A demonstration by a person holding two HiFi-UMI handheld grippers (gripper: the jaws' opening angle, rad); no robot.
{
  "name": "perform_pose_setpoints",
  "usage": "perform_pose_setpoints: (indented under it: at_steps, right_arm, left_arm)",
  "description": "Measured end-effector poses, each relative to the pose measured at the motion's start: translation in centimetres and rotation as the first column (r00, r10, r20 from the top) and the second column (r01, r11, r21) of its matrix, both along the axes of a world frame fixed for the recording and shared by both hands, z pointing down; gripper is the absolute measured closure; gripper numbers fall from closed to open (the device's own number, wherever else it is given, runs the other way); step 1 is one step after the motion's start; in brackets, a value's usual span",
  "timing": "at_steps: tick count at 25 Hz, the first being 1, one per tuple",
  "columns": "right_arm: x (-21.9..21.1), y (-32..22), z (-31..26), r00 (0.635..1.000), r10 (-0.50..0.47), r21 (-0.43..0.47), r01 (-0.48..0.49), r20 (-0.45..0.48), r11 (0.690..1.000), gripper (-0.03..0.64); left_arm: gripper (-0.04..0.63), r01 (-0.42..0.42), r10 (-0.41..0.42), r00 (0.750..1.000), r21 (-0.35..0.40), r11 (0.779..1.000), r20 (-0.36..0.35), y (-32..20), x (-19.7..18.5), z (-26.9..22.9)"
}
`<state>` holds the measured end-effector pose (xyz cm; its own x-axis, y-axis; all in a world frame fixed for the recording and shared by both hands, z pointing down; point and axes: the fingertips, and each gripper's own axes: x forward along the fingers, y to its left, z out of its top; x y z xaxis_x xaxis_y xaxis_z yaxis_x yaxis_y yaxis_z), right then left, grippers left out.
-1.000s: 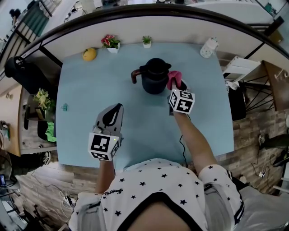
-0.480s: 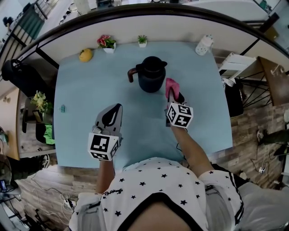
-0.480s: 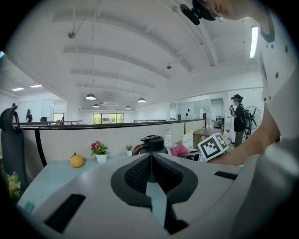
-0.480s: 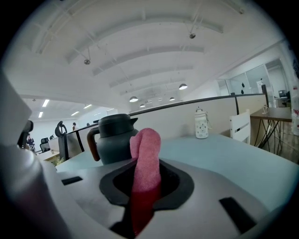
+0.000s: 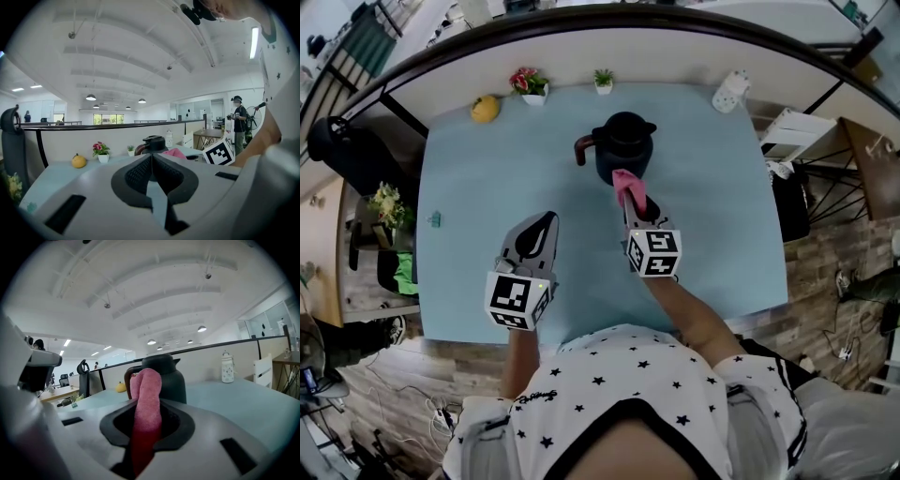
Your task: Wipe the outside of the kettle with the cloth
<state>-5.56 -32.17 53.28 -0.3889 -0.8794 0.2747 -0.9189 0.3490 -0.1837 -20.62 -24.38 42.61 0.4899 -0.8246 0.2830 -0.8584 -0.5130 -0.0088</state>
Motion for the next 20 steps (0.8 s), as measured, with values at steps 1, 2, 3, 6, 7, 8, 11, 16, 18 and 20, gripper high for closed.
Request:
perform_pose_setpoints:
  at_steps: [1, 2, 3, 6, 7, 8, 11, 16, 18, 20]
  right_arm:
    - [-0.9, -0.2, 0.1, 1.000, -0.011, -0.001, 0.011, 0.001, 1.000, 0.558]
    - [-1.7, -0.4, 0.1, 1.000, -0.022, -0.001, 0.022, 0.000, 1.000, 0.558]
    - [-2.5, -0.6, 0.2, 0.999, -0.032, 0.000, 0.032, -0.004, 0.999, 0.558]
    - [-4.4, -1.3, 0.9, 0.999, -0.047, -0.016, 0.047, -0.012, 0.999, 0.558]
    - [-4.7, -1.6, 1.3, 0.999, -0.045, -0.025, 0.044, -0.013, 0.999, 0.558]
    - [-5.0, -1.8, 1.6, 0.999, -0.041, -0.033, 0.040, -0.016, 0.999, 0.558]
    - [-5.7, -2.6, 2.4, 0.999, -0.033, -0.047, 0.031, -0.032, 0.998, 0.558]
    - [-6.0, -4.0, 3.7, 0.998, 0.001, -0.058, -0.005, -0.063, 0.998, 0.558]
    - [-6.0, -4.4, 4.2, 0.997, 0.007, -0.064, -0.012, -0.073, 0.998, 0.558]
    - [-6.1, -4.6, 4.4, 0.997, 0.001, -0.067, -0.007, -0.077, 0.998, 0.558]
  left_arm:
    - [0.565, 0.003, -0.003, 1.000, 0.000, 1.000, 0.001, 0.0, -0.3, 0.0]
    - [0.565, 0.006, -0.006, 1.000, -0.001, 1.000, 0.003, 0.1, -0.5, 0.0]
    - [0.565, 0.008, -0.008, 1.000, -0.002, 1.000, 0.005, 0.1, -0.8, 0.0]
    - [0.565, 0.019, -0.019, 1.000, -0.002, 1.000, 0.009, 0.1, -1.6, 0.0]
    - [0.565, 0.024, -0.024, 1.000, -0.001, 1.000, 0.010, 0.1, -1.9, 0.0]
    - [0.565, 0.030, -0.030, 0.999, -0.001, 1.000, 0.011, 0.1, -2.2, 0.0]
    - [0.565, 0.044, -0.044, 0.999, -0.006, 0.999, 0.018, 0.2, -3.1, 0.0]
    - [0.565, 0.066, -0.066, 0.997, -0.018, 0.998, 0.032, 0.3, -4.6, 0.3]
    - [0.565, 0.073, -0.072, 0.997, -0.020, 0.997, 0.035, 0.2, -4.9, 0.4]
    - [0.565, 0.076, -0.075, 0.997, -0.019, 0.997, 0.035, 0.1, -5.1, 0.4]
